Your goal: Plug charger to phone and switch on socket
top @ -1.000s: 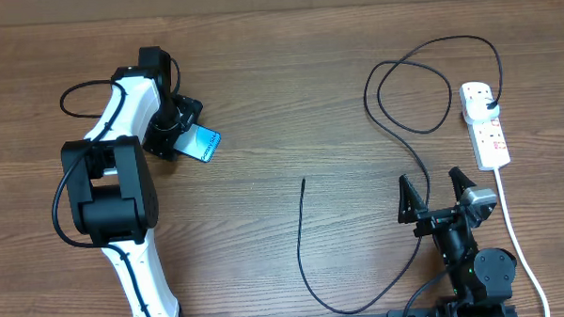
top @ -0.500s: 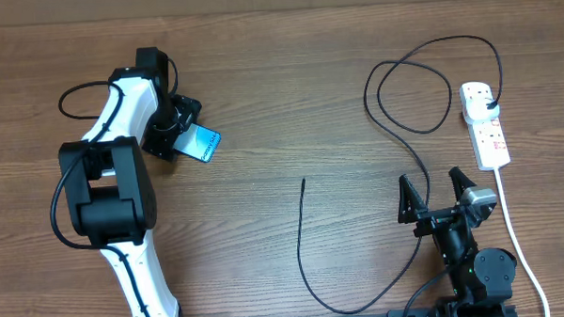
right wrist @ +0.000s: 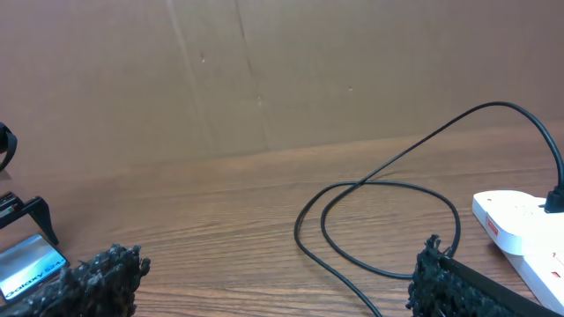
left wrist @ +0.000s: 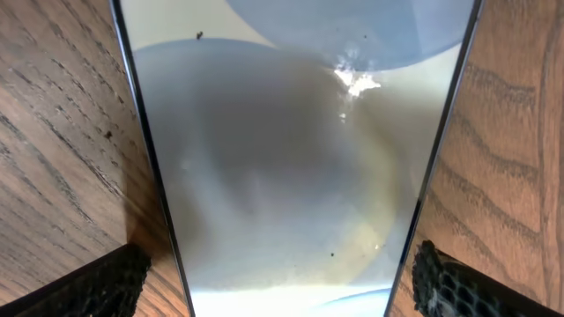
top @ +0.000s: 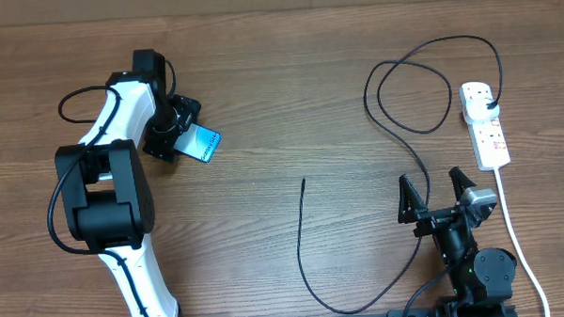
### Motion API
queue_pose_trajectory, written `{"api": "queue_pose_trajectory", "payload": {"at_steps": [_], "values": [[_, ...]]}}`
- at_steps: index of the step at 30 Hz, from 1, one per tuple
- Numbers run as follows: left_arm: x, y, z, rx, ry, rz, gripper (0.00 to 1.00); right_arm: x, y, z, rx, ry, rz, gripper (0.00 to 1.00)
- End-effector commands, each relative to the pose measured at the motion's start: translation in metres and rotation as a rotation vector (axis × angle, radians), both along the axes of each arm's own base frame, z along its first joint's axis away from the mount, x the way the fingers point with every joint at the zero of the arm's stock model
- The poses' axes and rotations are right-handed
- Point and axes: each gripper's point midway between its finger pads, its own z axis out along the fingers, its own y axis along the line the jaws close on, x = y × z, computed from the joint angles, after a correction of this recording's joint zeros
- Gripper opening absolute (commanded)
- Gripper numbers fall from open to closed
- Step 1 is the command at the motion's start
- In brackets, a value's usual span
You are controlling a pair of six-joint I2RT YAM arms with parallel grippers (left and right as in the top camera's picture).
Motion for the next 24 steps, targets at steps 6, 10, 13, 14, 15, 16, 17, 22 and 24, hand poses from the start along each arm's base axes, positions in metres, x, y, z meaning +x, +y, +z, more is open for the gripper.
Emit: {"api": "queue_pose_trajectory", "payload": {"at_steps": [6, 10, 13, 14, 15, 16, 17, 22, 24], "values": [[-0.018, -0.016, -0.027, -0.082, 0.076, 0.002, 1.00, 0.000, 0.000, -0.002, -0.005, -0.003, -0.002, 1.00], [-0.018, -0.014, -0.027, -0.069, 0.081, 0.019, 1.00, 0.000, 0.000, -0.002, -0.005, -0.003, -0.002, 1.00], [-0.021, -0.010, -0.027, -0.048, 0.093, 0.033, 1.00, 0.000, 0.000, -0.002, -0.005, -0.003, -0.002, 1.00], [-0.022, -0.009, -0.028, -0.041, 0.097, 0.034, 1.00, 0.000, 0.000, -0.002, -0.005, -0.003, -0.002, 1.00], [-0.022, -0.008, -0.028, -0.034, 0.100, 0.034, 1.00, 0.000, 0.000, -0.002, -0.005, -0.003, -0.002, 1.00], [-0.024, -0.006, -0.028, -0.020, 0.109, 0.040, 1.00, 0.000, 0.000, -0.002, -0.005, -0.003, -0.002, 1.00], [-0.026, -0.004, -0.028, -0.011, 0.117, 0.049, 1.00, 0.000, 0.000, -0.002, -0.005, -0.003, -0.002, 1.00], [-0.028, -0.002, -0.023, 0.000, 0.134, 0.081, 1.00, 0.000, 0.000, -0.002, -0.005, -0.003, -0.002, 1.00], [-0.026, -0.002, -0.022, 0.001, 0.132, 0.084, 1.00, 0.000, 0.000, -0.002, -0.005, -0.003, -0.002, 1.00]]}}
